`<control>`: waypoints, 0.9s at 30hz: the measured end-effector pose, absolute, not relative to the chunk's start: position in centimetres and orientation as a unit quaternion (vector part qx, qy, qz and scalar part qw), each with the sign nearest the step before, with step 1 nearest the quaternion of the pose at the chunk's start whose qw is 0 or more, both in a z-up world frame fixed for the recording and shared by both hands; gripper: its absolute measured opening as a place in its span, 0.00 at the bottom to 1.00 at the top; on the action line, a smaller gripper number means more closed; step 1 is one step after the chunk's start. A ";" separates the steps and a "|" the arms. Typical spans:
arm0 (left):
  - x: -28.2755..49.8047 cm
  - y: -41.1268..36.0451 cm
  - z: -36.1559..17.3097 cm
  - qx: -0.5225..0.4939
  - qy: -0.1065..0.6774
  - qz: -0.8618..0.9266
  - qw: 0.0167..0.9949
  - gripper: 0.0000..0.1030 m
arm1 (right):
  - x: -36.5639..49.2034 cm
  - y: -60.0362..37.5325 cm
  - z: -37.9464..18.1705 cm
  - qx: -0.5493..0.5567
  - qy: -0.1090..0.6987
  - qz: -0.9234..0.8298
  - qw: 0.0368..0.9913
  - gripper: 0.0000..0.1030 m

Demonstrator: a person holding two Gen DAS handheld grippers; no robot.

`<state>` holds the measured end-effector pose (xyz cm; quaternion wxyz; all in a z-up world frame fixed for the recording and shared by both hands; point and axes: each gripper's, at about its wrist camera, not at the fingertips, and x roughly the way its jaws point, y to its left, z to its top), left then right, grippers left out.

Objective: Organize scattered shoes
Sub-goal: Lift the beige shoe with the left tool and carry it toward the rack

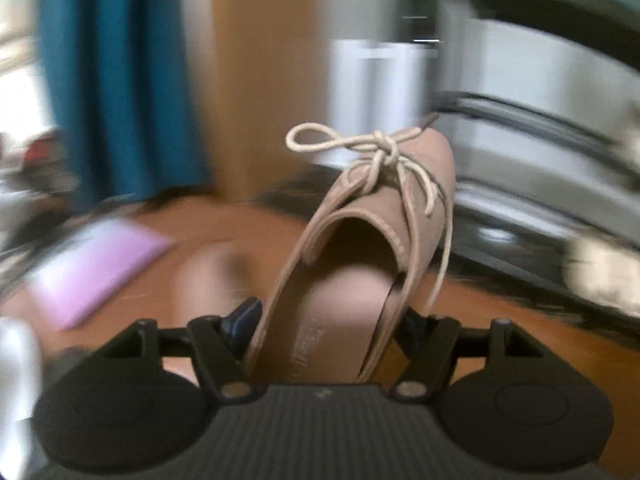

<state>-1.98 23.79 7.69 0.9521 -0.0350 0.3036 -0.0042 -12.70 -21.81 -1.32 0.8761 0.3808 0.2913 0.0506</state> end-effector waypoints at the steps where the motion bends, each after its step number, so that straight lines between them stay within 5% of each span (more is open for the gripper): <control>1: -1.5 22.2 7.7 -0.029 0.302 -0.041 0.952 0.67 | -12.8 -22.3 -1.2 0.383 0.284 0.044 0.878 1.00; 13: 2.5 0.6 1.2 0.147 0.376 -0.355 0.843 0.67 | -13.5 -29.2 -0.3 0.428 0.199 -0.076 0.878 1.00; 22: 2.0 -6.0 -3.8 0.135 0.452 -0.269 0.840 0.69 | -13.0 -30.5 -0.7 0.410 0.196 -0.126 0.882 1.00; 25: 2.2 -6.6 -3.7 0.140 0.459 -0.233 0.846 0.74 | -12.8 -30.3 -0.9 0.406 0.205 -0.129 0.881 1.00; 27: 1.9 -6.9 -2.9 0.141 0.459 -0.226 0.848 0.86 | -12.8 -30.1 -0.9 0.399 0.208 -0.132 0.883 1.00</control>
